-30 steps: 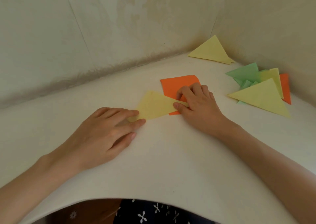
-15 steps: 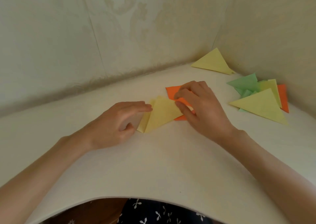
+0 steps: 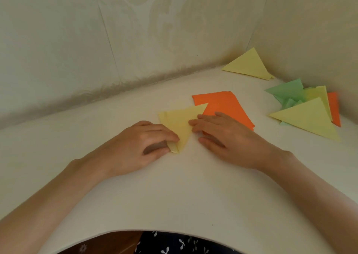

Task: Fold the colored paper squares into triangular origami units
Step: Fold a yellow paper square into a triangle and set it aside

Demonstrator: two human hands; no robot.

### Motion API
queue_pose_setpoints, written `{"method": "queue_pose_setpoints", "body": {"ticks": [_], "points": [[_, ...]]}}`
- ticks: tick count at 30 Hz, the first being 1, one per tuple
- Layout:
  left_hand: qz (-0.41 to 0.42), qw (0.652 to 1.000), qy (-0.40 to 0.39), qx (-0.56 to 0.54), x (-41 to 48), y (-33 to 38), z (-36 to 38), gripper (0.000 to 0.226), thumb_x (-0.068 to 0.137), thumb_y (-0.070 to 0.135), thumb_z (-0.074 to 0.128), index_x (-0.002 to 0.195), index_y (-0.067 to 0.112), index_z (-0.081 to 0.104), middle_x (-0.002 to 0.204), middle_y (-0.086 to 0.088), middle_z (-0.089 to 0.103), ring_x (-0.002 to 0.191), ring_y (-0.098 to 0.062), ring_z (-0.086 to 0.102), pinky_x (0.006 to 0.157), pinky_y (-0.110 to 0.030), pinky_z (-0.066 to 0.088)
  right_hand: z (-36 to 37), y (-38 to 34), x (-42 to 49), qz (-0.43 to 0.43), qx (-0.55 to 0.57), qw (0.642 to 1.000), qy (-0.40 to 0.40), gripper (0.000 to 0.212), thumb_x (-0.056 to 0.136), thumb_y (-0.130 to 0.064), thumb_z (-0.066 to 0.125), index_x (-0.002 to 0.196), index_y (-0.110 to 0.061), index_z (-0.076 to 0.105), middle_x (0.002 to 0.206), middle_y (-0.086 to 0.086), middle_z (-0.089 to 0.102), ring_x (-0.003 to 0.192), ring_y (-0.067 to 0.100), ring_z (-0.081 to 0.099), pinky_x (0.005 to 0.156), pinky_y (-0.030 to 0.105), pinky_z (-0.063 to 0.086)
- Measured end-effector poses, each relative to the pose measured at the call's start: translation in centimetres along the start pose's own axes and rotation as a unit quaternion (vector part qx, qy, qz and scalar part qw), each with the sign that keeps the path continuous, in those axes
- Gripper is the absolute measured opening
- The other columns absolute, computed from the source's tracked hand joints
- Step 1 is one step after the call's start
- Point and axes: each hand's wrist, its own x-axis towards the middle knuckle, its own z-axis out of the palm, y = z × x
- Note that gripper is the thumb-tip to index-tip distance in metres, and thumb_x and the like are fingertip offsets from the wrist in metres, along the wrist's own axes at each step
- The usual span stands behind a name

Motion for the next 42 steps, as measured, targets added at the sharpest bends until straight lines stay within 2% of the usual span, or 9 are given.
{"method": "queue_pose_setpoints", "body": {"ticks": [3,7,13,18,21,27,35,38,42], "points": [[0.004,1.0,0.014,-0.024,0.4,0.1,0.2,0.016,0.091,0.038,0.048,0.098,0.031,0.06,0.108,0.014,0.065,0.098,0.003,0.056,0.088,-0.018,0.036,0.0,0.3,0.0,-0.001,0.037,0.999,-0.008,0.042,0.091,-0.033,0.033,0.12,-0.014,0.057,0.133,0.002,0.055,0.128,0.02,0.047,0.109,0.043,0.03],[0.005,0.998,0.056,0.03,0.7,1.1,0.7,0.022,0.09,0.035,0.049,0.085,0.021,0.065,0.098,0.011,0.068,0.088,-0.002,0.058,0.076,-0.026,0.036,0.1,-0.4,-0.4,-0.018,0.066,0.998,0.01,0.038,0.088,-0.036,0.041,0.118,-0.018,0.055,0.135,0.001,0.053,0.137,0.022,0.033,0.113,0.036,0.022],[-0.044,0.993,0.07,0.081,0.7,3.5,1.6,0.027,0.09,0.036,0.046,0.083,0.02,0.065,0.089,0.009,0.066,0.077,-0.015,0.064,0.071,-0.029,0.036,0.7,-1.8,-0.3,-0.025,0.09,0.993,0.076,0.025,0.082,-0.036,0.052,0.087,-0.016,0.067,0.117,0.002,0.064,0.126,0.027,0.048,0.103,0.039,0.039],[-0.034,0.995,0.066,0.071,0.6,3.2,1.5,0.027,0.091,0.035,0.046,0.086,0.02,0.068,0.093,0.008,0.067,0.08,-0.011,0.061,0.073,-0.027,0.038,0.8,-1.5,-0.4,0.023,0.183,0.982,0.048,0.013,0.082,-0.028,0.062,0.082,-0.016,0.068,0.117,-0.002,0.062,0.125,0.009,0.038,0.104,0.016,0.028],[-0.026,0.994,0.072,0.073,0.6,3.2,1.5,0.027,0.091,0.034,0.047,0.086,0.019,0.069,0.093,0.007,0.067,0.078,-0.012,0.061,0.074,-0.028,0.039,0.9,-1.7,-0.3,0.075,0.243,0.967,0.031,0.007,0.085,-0.021,0.068,0.081,-0.025,0.063,0.122,-0.011,0.057,0.128,0.006,0.034,0.103,0.007,0.023],[-0.019,0.994,0.07,0.076,0.6,3.2,1.4,0.027,0.091,0.033,0.048,0.085,0.017,0.069,0.093,0.006,0.068,0.077,-0.016,0.063,0.072,-0.031,0.039,1.2,-2.7,-0.1,0.111,0.217,0.969,0.039,0.008,0.086,-0.015,0.065,0.081,-0.02,0.06,0.128,-0.007,0.051,0.125,0.004,0.027,0.097,-0.001,0.012],[0.003,0.992,0.069,0.103,0.6,3.2,1.3,0.027,0.091,0.03,0.048,0.084,0.015,0.07,0.094,0.003,0.069,0.076,-0.016,0.061,0.072,-0.03,0.04,1.2,-3.4,0.4,0.161,0.198,0.966,0.047,0.012,0.085,-0.024,0.064,0.077,-0.025,0.055,0.13,-0.008,0.047,0.115,-0.002,0.024,0.093,0.001,0.014],[0.027,0.992,0.054,0.115,0.5,2.8,1.1,0.026,0.091,0.028,0.05,0.084,0.014,0.07,0.096,0.001,0.069,0.076,-0.017,0.062,0.071,-0.027,0.041,0.9,-3.5,0.6,0.183,0.19,0.964,0.035,0.013,0.083,-0.026,0.065,0.08,-0.027,0.053,0.132,-0.009,0.043,0.12,0.004,0.025,0.094,0.013,0.019],[0.057,0.99,0.037,0.121,0.1,2.3,0.9,0.02,0.094,0.025,0.05,0.1,0.014,0.066,0.101,-0.001,0.068,0.08,-0.02,0.064,0.071,-0.031,0.044,0.6,-3.6,0.7,0.185,0.199,0.962,0.024,0.016,0.084,-0.023,0.066,0.08,-0.028,0.05,0.13,-0.008,0.042,0.12,0.007,0.027,0.091,0.016,0.02]]}}
